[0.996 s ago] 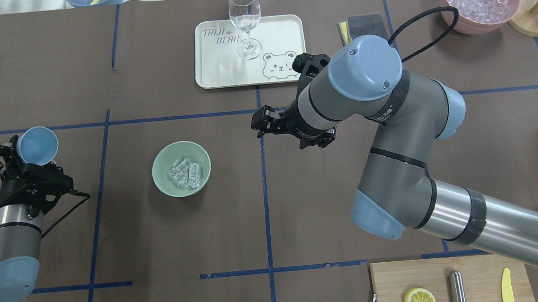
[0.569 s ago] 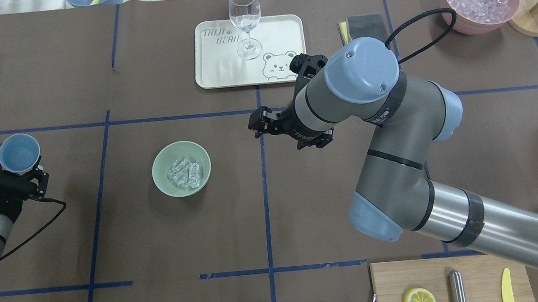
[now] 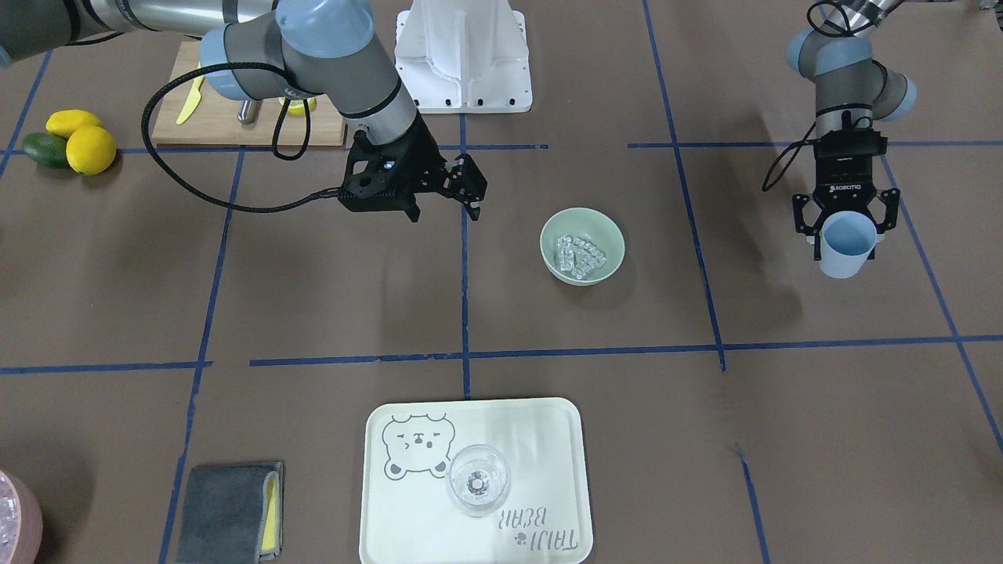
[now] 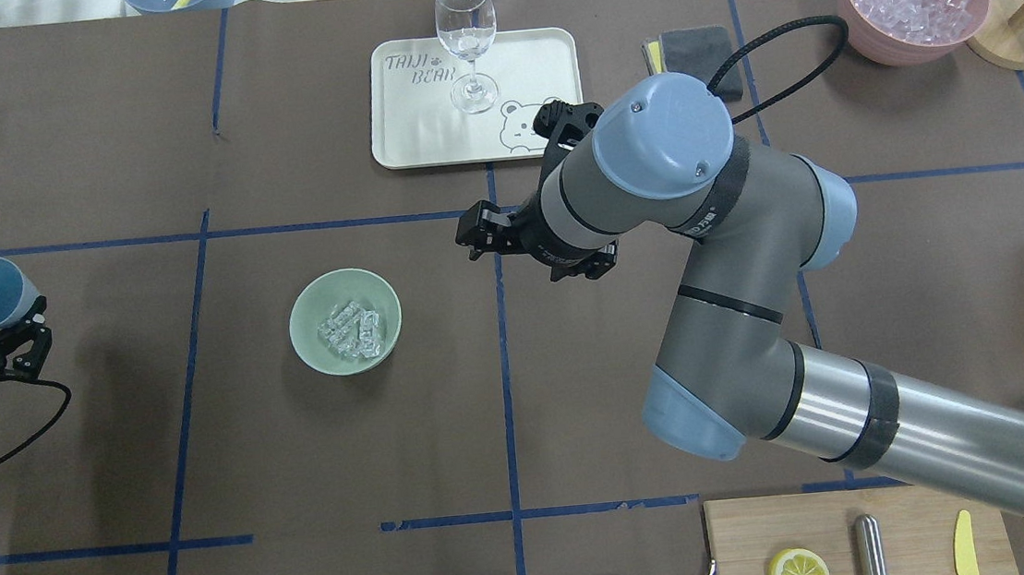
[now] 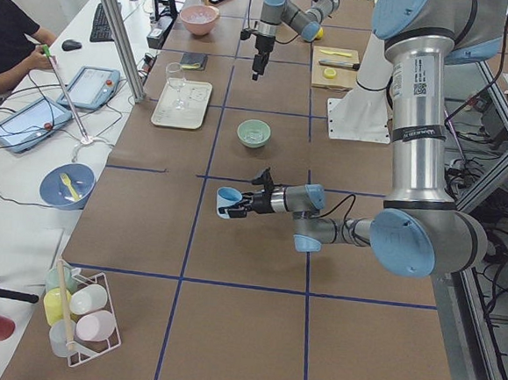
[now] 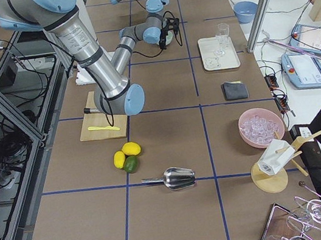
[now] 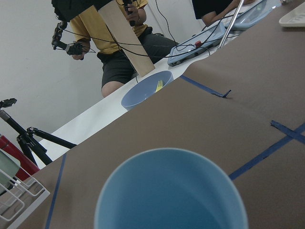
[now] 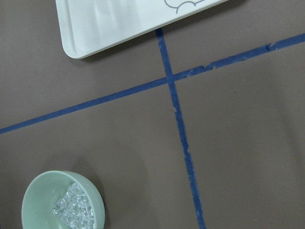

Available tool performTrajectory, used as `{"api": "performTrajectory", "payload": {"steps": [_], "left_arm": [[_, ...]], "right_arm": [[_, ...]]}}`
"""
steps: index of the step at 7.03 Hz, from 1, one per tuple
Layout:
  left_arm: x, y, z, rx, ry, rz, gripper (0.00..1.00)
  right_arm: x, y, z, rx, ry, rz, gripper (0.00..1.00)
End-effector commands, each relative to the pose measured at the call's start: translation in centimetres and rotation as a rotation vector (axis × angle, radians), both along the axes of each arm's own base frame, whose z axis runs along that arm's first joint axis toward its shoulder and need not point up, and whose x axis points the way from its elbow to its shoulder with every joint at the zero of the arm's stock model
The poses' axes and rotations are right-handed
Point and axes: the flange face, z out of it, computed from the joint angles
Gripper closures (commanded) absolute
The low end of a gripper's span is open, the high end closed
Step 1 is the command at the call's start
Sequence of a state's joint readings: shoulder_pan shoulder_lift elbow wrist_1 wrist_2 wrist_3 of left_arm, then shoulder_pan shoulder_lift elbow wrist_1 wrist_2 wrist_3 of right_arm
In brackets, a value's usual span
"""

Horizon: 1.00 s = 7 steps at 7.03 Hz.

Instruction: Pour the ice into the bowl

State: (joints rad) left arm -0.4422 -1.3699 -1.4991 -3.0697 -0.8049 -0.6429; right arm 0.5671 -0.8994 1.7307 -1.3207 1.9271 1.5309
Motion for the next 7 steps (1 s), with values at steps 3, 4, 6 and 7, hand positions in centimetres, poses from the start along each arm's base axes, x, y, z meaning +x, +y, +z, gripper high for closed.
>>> {"api": "performTrajectory", "payload": {"steps": [3, 4, 6, 7], "left_arm": [[1.6, -0.4, 0.8, -0.083, 0.249, -0.056, 1.00], [1.7, -0.4, 0.8, -0.086, 0.240, -0.051, 1.00], [1.8, -0.3, 1.0, -0.097, 0.227, -0.026, 1.00], [1.6, -0.2, 1.8, -0.103, 0.212, -0.029, 1.00]], "right_arm": [[-0.5, 0.1, -0.3, 0.002, -0.001, -0.004, 0.00], [-1.3, 0.4, -0.6, 0.007, 0.000, -0.007, 0.00], [-6.3, 0.2, -2.0, 0.014, 0.046, 0.007, 0.00], [-8.5, 0.2, -2.5, 0.017, 0.064, 0.009, 0.00]]}}
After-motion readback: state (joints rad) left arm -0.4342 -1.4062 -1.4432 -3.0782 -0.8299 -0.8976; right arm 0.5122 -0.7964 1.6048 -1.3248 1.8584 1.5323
